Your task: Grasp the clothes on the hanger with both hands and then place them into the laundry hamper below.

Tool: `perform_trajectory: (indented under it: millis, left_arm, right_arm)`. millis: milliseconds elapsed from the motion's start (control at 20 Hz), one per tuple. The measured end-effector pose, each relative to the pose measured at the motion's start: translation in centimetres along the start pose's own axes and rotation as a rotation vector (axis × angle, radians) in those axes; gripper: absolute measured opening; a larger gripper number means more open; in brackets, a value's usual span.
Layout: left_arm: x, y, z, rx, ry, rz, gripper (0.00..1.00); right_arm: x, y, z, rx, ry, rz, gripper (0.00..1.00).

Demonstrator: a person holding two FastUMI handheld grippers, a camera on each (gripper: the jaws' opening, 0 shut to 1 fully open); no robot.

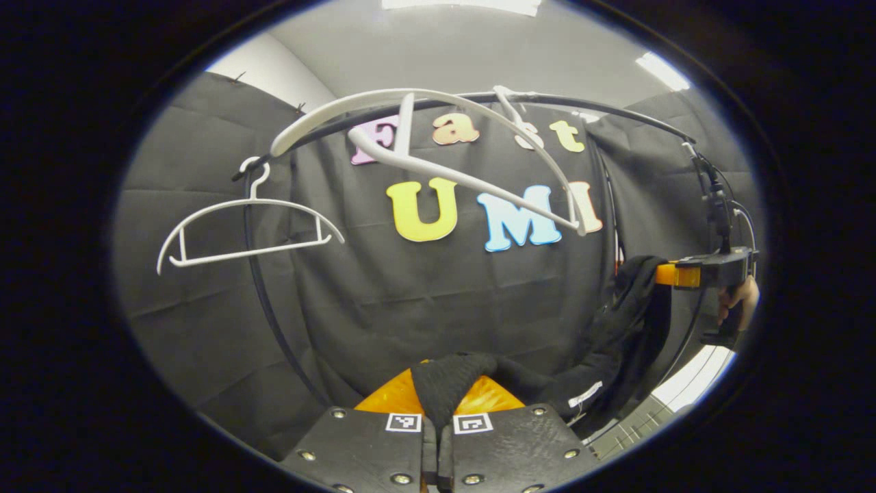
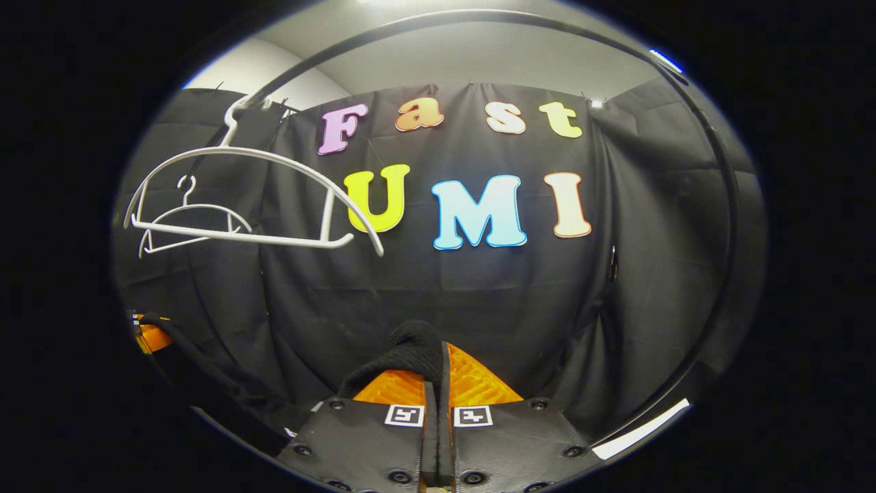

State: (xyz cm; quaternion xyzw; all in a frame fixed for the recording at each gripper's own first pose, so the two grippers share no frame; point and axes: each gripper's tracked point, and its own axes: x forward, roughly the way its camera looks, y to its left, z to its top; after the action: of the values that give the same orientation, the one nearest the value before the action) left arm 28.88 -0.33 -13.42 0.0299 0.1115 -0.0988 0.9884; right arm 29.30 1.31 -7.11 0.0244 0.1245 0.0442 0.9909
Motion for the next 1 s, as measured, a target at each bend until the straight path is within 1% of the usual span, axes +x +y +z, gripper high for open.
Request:
perform_trajectory:
  millis: [150,250,400,600,750,1000]
  left_arm:
    - [-0.2,-0.7,1.1,0.003,-0.022,-0.041,0.02]
    - [-0.5,-2.6,1.7,-0.002,-0.037,-0.069,0.02]
    - [-2.4,-4.6,1.7,-0.009,-0.055,-0.113,0.02]
    - [-2.0,-6.3,1.2,-0.020,-0.054,-0.157,0.02]
    - [-1.2,-6.9,-0.3,-0.039,-0.031,-0.168,0.02]
    - [-2.2,-8.1,-6.7,-0.082,0.058,-0.177,0.02]
  right_arm:
    - [-2.2,2.1,-0.1,-0.003,-0.002,0.028,0.02]
    - [-3.3,3.7,0.0,0.001,0.000,0.053,0.02]
    - [-5.2,6.2,-0.6,-0.008,-0.002,0.094,0.02]
    - [-7.3,8.8,-1.8,0.012,0.012,0.142,0.02]
    - [-7.8,9.7,-4.7,0.008,0.042,0.161,0.02]
    - [-8.7,11.0,-12.4,0.010,0.160,0.164,0.01]
